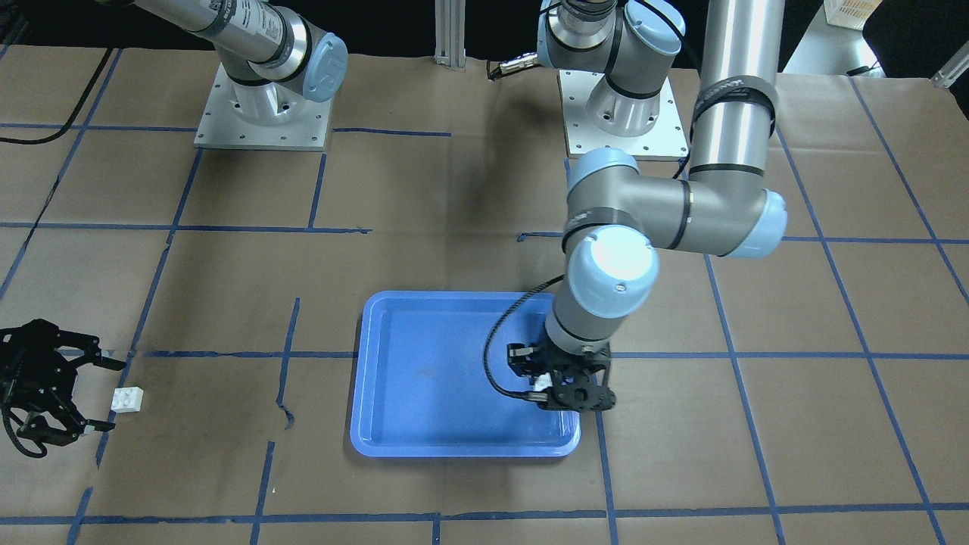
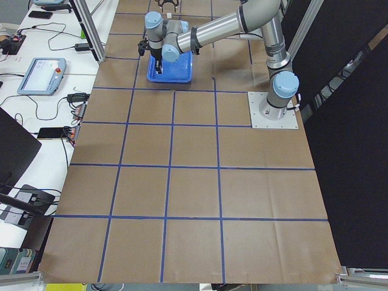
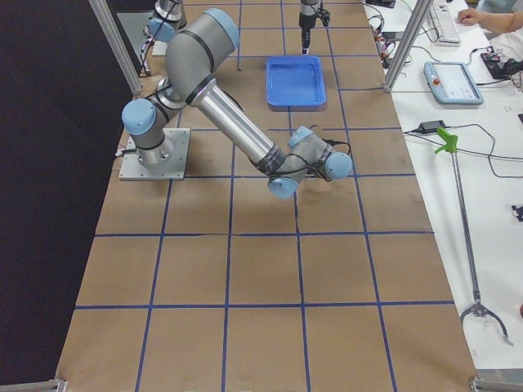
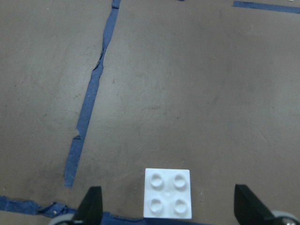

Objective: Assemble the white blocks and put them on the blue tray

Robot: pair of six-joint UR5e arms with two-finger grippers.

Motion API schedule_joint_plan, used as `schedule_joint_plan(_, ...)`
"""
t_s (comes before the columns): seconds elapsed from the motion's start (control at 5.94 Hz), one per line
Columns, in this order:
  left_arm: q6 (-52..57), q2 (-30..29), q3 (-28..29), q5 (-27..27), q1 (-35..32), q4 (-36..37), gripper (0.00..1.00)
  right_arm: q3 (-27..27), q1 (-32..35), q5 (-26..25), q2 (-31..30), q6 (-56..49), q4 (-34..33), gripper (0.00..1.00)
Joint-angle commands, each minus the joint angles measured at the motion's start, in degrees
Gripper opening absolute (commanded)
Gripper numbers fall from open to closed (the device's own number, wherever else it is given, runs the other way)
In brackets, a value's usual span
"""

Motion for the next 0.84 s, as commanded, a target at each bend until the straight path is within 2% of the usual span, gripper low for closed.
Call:
schedule_joint_plan(0.0,-7.03,-0.96,-4.01,0.23,-7.41,8.08,0.0,0.45,-0.09,-0.01,0.21,-0.42,-0.03,1.0)
schedule_joint_plan(0.17,-8.61,-1.57,-5.25,-0.03,-7.78,9.01,0.0,0.71,0.0,0.17,0.73,-0.24,0.05,0.98)
schedule_joint_plan(0.34,-7.93,-1.4,-6.13,0.23,-7.79,9.2,0.0,0.63,-0.09,0.26,0.82,0.02,0.06,0.83)
schedule_joint_plan(0.51,-7.67,-1.4,-6.32,0.23,-7.79,9.2,0.0,0.46,-0.09,0.26,0.74,-0.06,0.06,0.62)
schedule_joint_plan(0.67,-8.1,-1.75,-6.32,0.23,-7.79,9.2,0.03,0.19,-0.09,0.26,0.65,-0.15,0.06,0.48)
